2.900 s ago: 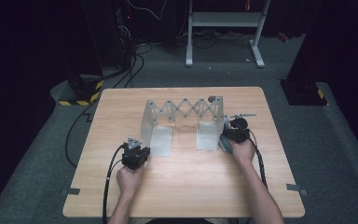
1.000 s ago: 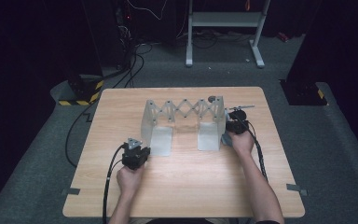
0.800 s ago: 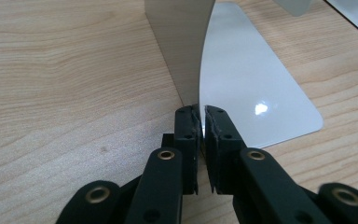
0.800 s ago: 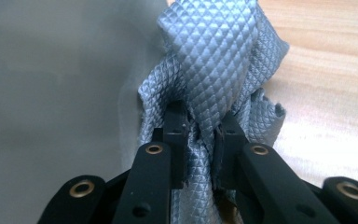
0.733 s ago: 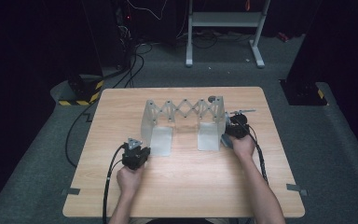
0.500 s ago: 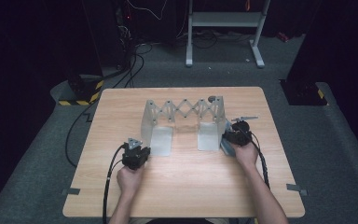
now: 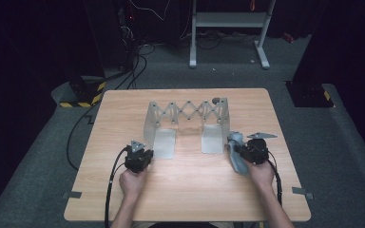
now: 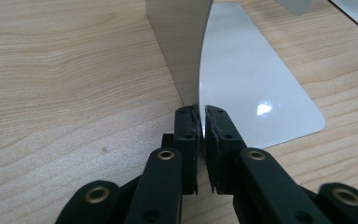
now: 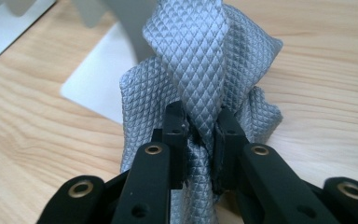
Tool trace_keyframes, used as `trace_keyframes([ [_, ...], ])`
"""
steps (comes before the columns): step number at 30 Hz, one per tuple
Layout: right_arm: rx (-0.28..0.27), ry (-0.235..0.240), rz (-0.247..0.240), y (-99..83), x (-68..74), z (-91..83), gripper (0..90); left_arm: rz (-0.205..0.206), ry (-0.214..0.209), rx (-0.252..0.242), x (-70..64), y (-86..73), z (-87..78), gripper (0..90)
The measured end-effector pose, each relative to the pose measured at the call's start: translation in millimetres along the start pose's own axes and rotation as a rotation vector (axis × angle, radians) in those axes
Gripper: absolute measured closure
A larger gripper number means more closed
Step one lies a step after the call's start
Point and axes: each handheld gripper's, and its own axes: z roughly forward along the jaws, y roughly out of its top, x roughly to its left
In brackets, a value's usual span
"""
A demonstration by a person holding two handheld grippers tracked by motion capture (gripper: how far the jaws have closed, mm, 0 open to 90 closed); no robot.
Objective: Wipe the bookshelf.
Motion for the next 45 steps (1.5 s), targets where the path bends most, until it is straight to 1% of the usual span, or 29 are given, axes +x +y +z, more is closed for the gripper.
trace_keyframes([
  [3, -0.018, -0.049, 0.03, -1.8, -9.6, -8.7, 79.2, 0.006, 0.001, 0.001, -0.1, -0.2, -0.1, 83.1],
  [5, -0.019, -0.093, 0.042, -3.1, -15.8, -12.9, 79.2, 0.009, 0.002, 0.0, -0.4, -0.4, -0.2, 83.1],
  [7, -0.018, -0.121, 0.052, -4.7, -21.5, -15.1, 79.2, 0.003, 0.005, -0.009, -1.6, -0.7, 0.4, 83.0],
  [9, -0.011, -0.154, 0.054, -7.5, -26.7, -12.9, 79.0, 0.008, 0.006, -0.007, -1.6, -0.8, 0.2, 83.0],
  [11, 0.017, -0.172, 0.057, -11.9, -31.2, -6.4, 77.7, 0.009, 0.007, -0.008, -1.7, -0.9, 0.2, 82.9],
  [13, 0.006, -0.165, 0.058, -15.6, -32.4, -3.6, 74.3, 0.008, 0.009, -0.012, -2.0, -1.0, 0.5, 82.7],
  [15, 0.002, -0.157, 0.062, -15.0, -30.3, -4.8, 67.5, 0.005, 0.012, -0.011, -1.8, -0.8, 0.4, 81.9],
  [18, -0.023, -0.164, 0.048, -13.3, -25.5, -11.4, 60.2, 0.011, 0.022, -0.011, -1.4, -0.9, 0.2, 79.1],
  [19, -0.041, -0.161, 0.046, -12.6, -24.4, -15.0, 58.5, 0.002, 0.029, -0.023, -1.8, -0.9, 0.8, 77.2],
  [20, -0.06, -0.16, 0.045, -11.7, -23.1, -19.3, 57.0, 0.006, 0.032, -0.018, -1.1, -0.9, 0.2, 74.2],
  [21, -0.081, -0.157, 0.041, -10.7, -21.3, -23.9, 55.7, -0.005, 0.026, -0.026, -1.8, -1.2, 0.5, 70.5],
  [23, -0.122, -0.147, 0.025, -8.7, -16.0, -32.7, 53.6, 0.025, 0.034, -0.016, -2.4, -2.5, -0.8, 62.8],
  [24, -0.141, -0.141, 0.013, -7.7, -12.6, -36.3, 53.1, 0.03, 0.042, -0.021, -3.2, -3.3, -0.7, 59.2],
  [25, -0.157, -0.132, 0.005, -7.0, -8.6, -39.3, 53.6, 0.033, 0.046, -0.014, -3.6, -3.7, -1.3, 55.7],
  [27, -0.176, -0.102, -0.01, -5.7, -0.9, -41.2, 53.8, 0.023, 0.047, -0.017, -3.7, -3.8, -1.3, 49.9],
  [28, -0.177, -0.082, -0.018, -5.0, 3.5, -39.4, 54.1, 0.028, 0.048, -0.014, -3.5, -3.9, -1.5, 48.1],
  [30, -0.167, -0.061, -0.025, -4.0, 10.6, -32.6, 56.6, 0.045, 0.059, -0.011, -3.7, -4.5, -1.9, 43.7],
  [31, -0.161, -0.056, -0.028, -3.6, 12.8, -29.2, 57.7, 0.037, 0.059, -0.022, -4.4, -4.8, -2.1, 43.3],
  [32, -0.153, -0.049, -0.031, -3.0, 15.4, -24.0, 59.5, 0.041, 0.056, -0.019, -3.7, -4.8, -4.1, 42.7],
  [34, -0.135, -0.048, -0.023, -2.4, 19.5, -13.7, 63.7, 0.023, 0.052, -0.033, -4.1, -3.0, -7.6, 42.2],
  [35, -0.127, -0.05, -0.021, -2.3, 20.7, -8.8, 65.2, 0.014, 0.044, -0.034, -4.8, -1.9, -10.8, 41.5],
  [37, -0.1, -0.072, -0.015, -2.6, 22.3, 0.6, 68.0, 0.009, 0.022, -0.038, -8.4, -3.7, -18.4, 41.2],
  [41, -0.054, -0.092, -0.011, -5.2, 21.7, 17.1, 69.5, 0.032, -0.001, -0.027, -20.8, -9.5, -30.1, 40.6],
  [42, -0.049, -0.097, -0.01, -5.8, 22.1, 18.9, 69.4, 0.036, -0.014, -0.025, -25.3, -9.6, -32.4, 40.8],
  [44, -0.046, -0.105, -0.011, -7.6, 22.3, 22.4, 69.2, 0.046, -0.025, -0.021, -32.8, -8.9, -33.9, 41.0],
  [45, -0.046, -0.104, -0.011, -8.7, 22.1, 23.6, 68.9, 0.061, -0.026, -0.015, -37.1, -8.1, -34.2, 41.0],
])
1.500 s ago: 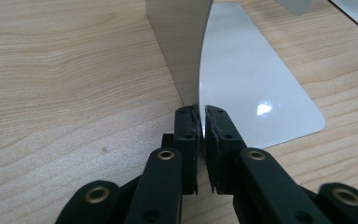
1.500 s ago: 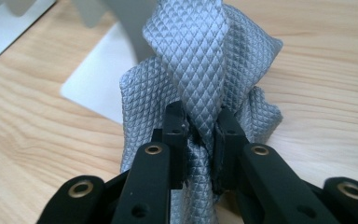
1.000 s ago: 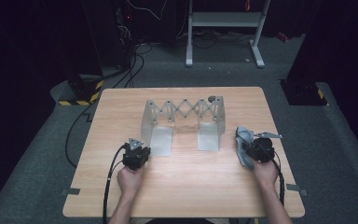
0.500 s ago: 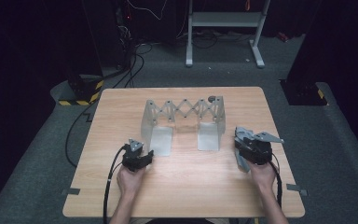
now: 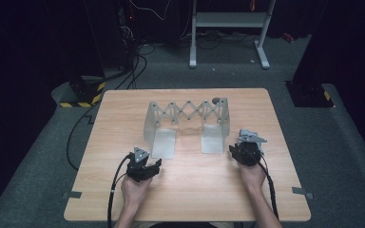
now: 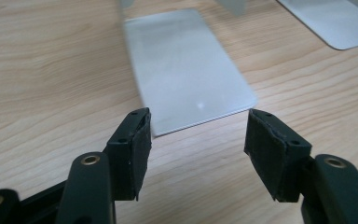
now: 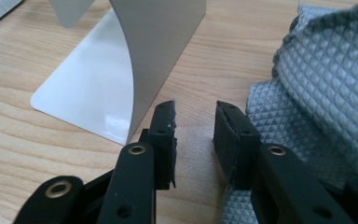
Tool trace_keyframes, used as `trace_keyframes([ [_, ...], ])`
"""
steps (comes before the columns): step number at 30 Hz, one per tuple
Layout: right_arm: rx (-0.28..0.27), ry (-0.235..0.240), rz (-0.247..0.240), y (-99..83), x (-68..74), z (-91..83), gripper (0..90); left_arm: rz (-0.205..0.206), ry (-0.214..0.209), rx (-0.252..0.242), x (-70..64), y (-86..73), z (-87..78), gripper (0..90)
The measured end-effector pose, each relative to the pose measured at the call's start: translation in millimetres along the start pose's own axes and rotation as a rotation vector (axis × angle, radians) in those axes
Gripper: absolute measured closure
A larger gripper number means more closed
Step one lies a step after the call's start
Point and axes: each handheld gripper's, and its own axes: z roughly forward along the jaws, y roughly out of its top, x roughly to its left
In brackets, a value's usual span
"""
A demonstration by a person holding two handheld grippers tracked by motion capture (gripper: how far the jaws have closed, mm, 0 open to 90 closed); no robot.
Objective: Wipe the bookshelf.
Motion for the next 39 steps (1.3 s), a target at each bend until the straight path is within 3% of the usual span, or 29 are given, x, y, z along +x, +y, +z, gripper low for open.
trace_keyframes([
  [4, 0.0, -0.01, -0.004, -4.2, 0.5, 3.5, 67.6, 0.048, -0.008, 0.013, -14.7, 6.7, 3.1, 40.3],
  [10, 0.007, -0.038, -0.059, -4.1, 6.9, 4.3, 62.4, 0.062, -0.006, 0.019, -32.2, 21.4, 18.5, 39.0],
  [16, 0.008, -0.021, -0.053, -4.0, 6.0, 4.4, 58.8, 0.072, -0.005, 0.016, -48.8, 41.0, 38.4, 39.6],
  [20, 0.012, -0.032, -0.073, -4.0, 8.1, 4.8, 55.5, 0.103, -0.002, 0.019, -58.2, 51.0, 50.9, 38.7],
  [31, 0.013, -0.031, -0.067, -3.8, 7.6, 5.2, 50.1, 0.087, 0.035, 0.042, -72.1, 68.5, 89.7, 37.5],
  [39, 0.015, -0.028, -0.064, -3.8, 7.3, 5.1, 48.3, 0.089, 0.062, 0.023, -74.5, 78.3, 102.9, 42.8],
])
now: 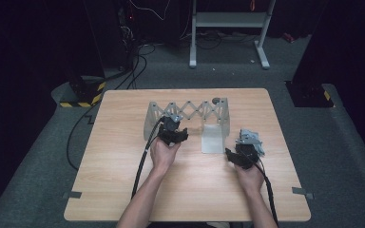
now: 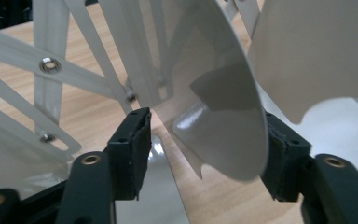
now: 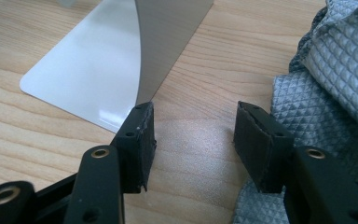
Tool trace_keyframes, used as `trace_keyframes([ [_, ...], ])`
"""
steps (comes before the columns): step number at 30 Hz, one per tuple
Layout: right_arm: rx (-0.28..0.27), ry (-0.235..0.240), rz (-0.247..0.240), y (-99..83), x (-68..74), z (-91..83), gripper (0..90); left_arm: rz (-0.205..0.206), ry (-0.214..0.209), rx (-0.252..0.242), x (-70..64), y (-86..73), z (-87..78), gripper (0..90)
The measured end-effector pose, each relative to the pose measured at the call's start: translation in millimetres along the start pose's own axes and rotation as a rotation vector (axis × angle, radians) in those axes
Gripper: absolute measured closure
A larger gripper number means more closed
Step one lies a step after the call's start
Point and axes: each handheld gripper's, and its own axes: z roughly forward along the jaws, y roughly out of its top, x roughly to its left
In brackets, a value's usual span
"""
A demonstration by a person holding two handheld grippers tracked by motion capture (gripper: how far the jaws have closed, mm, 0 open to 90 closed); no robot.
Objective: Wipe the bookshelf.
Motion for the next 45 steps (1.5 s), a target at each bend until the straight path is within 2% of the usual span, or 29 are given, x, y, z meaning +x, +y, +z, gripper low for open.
trace_keyframes([
  [6, 0.0, 0.002, -0.001, 0.0, 0.0, 0.0, 47.9, -0.009, 0.022, -0.014, 5.0, 3.5, 1.1, 51.6],
  [9, 0.0, 0.002, -0.002, 0.0, 0.1, 0.0, 47.6, 0.009, 0.015, -0.017, 6.3, 3.5, 0.7, 56.8],
  [15, 0.0, 0.003, -0.002, 0.0, 0.1, 0.1, 47.2, 0.018, 0.001, -0.005, 6.6, 1.9, 1.3, 66.7],
  [22, 0.0, 0.005, -0.002, 0.0, 0.1, 0.1, 46.7, 0.038, 0.027, -0.006, 9.3, 0.0, 1.2, 72.2],
  [28, 0.002, -0.002, -0.003, -0.2, 1.1, -0.2, 47.1, 0.029, 0.031, 0.002, 15.4, 0.8, -0.2, 78.0],
  [39, -0.026, 0.029, 0.032, -3.1, -2.5, -4.5, 70.4, 0.02, 0.028, -0.004, 21.4, 0.7, -2.3, 82.8],
  [45, -0.042, 0.039, 0.046, -3.7, -4.6, -5.9, 76.1, 0.024, 0.02, -0.002, 23.4, 0.4, -4.3, 83.7],
])
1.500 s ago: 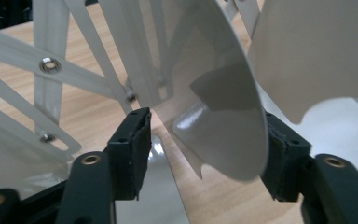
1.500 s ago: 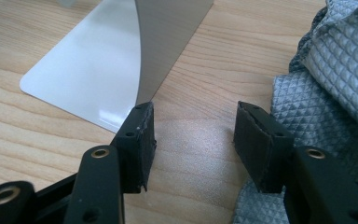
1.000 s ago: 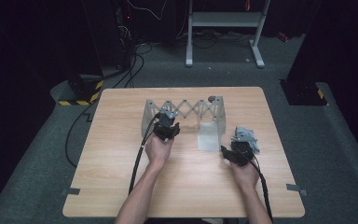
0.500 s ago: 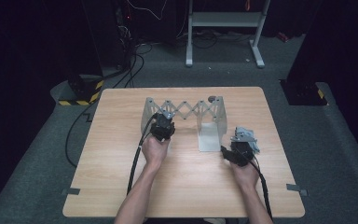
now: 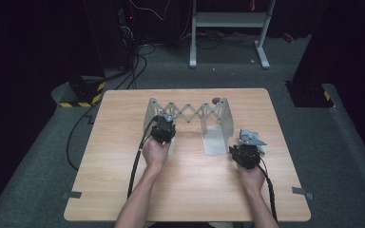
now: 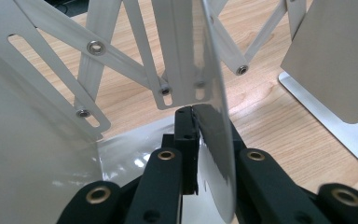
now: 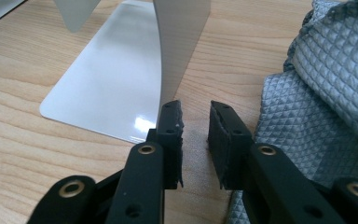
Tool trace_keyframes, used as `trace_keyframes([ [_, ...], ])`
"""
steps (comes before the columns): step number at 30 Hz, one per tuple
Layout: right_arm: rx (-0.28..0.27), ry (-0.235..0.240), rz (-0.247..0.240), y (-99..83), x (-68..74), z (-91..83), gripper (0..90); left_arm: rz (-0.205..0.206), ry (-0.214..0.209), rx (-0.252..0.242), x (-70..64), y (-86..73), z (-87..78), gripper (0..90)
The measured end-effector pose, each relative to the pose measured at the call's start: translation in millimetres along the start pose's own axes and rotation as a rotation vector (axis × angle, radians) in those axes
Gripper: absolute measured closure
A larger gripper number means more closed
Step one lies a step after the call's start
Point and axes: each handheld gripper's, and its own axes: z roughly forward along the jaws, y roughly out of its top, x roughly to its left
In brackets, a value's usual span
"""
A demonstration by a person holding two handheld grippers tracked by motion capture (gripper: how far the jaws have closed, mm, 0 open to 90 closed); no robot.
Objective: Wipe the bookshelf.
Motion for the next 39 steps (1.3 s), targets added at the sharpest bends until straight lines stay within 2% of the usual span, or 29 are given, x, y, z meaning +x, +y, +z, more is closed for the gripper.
trace_keyframes([
  [9, -0.001, 0.01, -0.013, 1.2, 1.3, 1.0, 79.7, 0.013, -0.008, 0.004, 1.0, -0.6, -2.2, 84.7],
  [12, -0.002, 0.017, -0.011, 1.6, 1.0, 1.1, 81.1, 0.005, -0.014, 0.001, 1.3, -0.3, -2.1, 84.7],
  [21, -0.013, 0.051, -0.052, 2.0, 9.0, -0.3, 83.1, 0.004, -0.036, 0.006, 3.0, 0.5, -4.0, 85.8],
  [24, -0.02, 0.063, -0.042, 2.3, 9.0, -1.7, 83.1, -0.004, -0.047, 0.008, 3.3, 1.0, -4.3, 86.7],
  [29, -0.022, 0.088, -0.026, 2.5, 9.3, -3.2, 83.4, 0.01, -0.062, 0.015, 2.4, 1.3, -4.1, 87.2],
  [35, -0.016, 0.112, -0.059, 2.3, 16.9, -3.8, 83.8, 0.015, -0.072, 0.017, 2.5, 1.7, -3.6, 87.4],
  [39, 0.008, 0.115, -0.077, 0.8, 20.4, -1.5, 84.0, 0.027, -0.073, 0.019, 2.6, 1.5, -3.9, 87.2],
])
